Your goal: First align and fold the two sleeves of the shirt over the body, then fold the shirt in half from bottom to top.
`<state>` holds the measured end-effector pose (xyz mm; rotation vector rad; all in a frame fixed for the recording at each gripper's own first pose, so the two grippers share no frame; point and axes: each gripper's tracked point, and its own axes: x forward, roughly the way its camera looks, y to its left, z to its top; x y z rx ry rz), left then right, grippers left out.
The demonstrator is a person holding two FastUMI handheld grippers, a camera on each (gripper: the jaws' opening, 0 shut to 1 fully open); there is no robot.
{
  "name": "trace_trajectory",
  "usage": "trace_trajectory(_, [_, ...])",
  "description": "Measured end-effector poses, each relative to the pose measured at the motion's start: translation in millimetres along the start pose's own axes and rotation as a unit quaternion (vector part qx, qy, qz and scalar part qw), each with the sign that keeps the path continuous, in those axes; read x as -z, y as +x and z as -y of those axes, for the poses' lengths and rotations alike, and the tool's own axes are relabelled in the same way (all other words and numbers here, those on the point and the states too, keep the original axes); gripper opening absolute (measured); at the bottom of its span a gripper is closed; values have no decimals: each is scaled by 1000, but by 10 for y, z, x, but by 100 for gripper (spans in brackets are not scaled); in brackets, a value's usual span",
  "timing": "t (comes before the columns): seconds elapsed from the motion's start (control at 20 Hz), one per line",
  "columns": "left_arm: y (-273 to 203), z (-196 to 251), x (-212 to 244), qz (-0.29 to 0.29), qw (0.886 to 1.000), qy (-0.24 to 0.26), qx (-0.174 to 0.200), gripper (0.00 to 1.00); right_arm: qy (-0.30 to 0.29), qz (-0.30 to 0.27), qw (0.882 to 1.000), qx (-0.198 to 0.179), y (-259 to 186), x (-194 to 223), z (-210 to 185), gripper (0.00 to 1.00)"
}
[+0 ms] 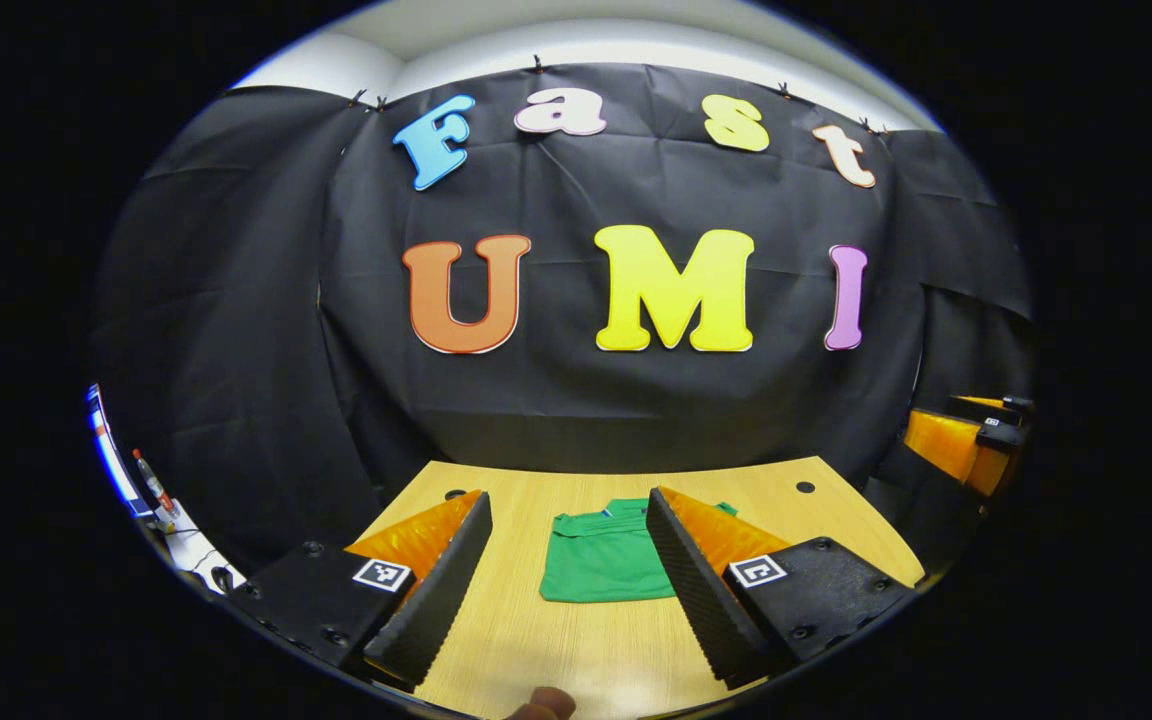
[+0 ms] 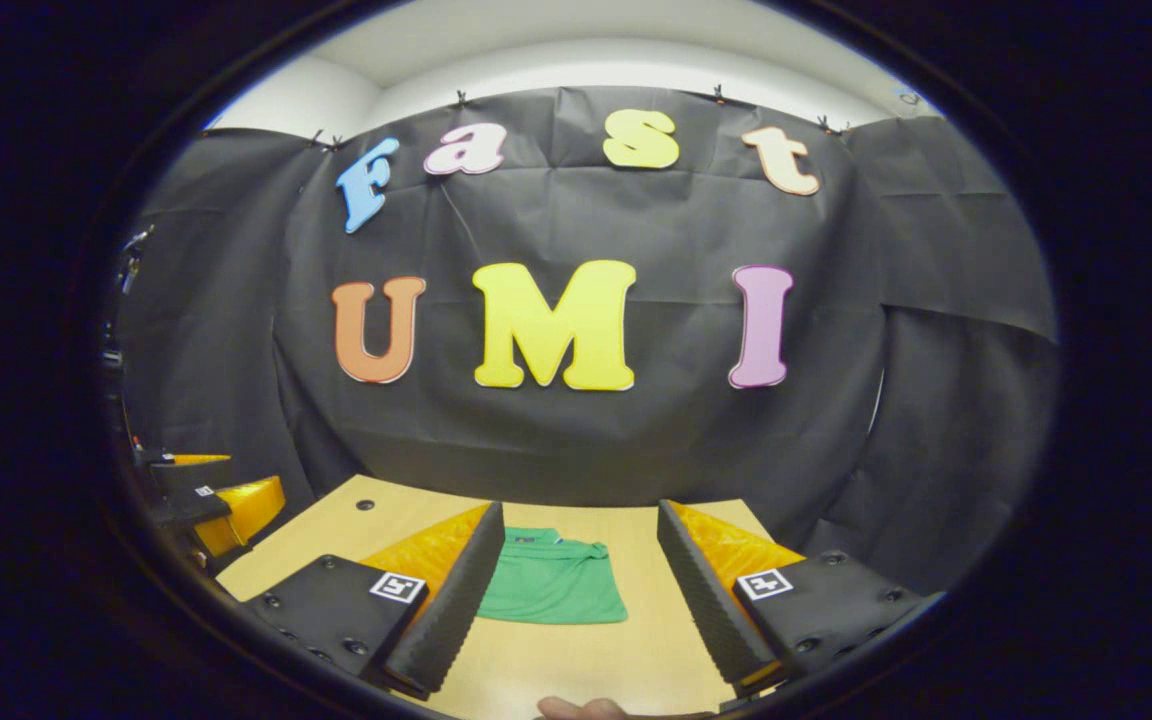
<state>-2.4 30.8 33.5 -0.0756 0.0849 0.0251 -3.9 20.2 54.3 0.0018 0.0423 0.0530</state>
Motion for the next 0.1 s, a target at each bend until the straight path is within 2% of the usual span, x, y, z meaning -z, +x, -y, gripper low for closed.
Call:
trace_trajectory(0.05, [-10, 48, -35, 7, 1000, 0, 6, 99, -10, 6, 1000, 2, -8, -12, 6, 94])
trace_trajectory(0.1, [1, 58, -58, 11, 1000, 5, 8, 94, -12, 7, 1000, 0, -9, -15, -33, 94])
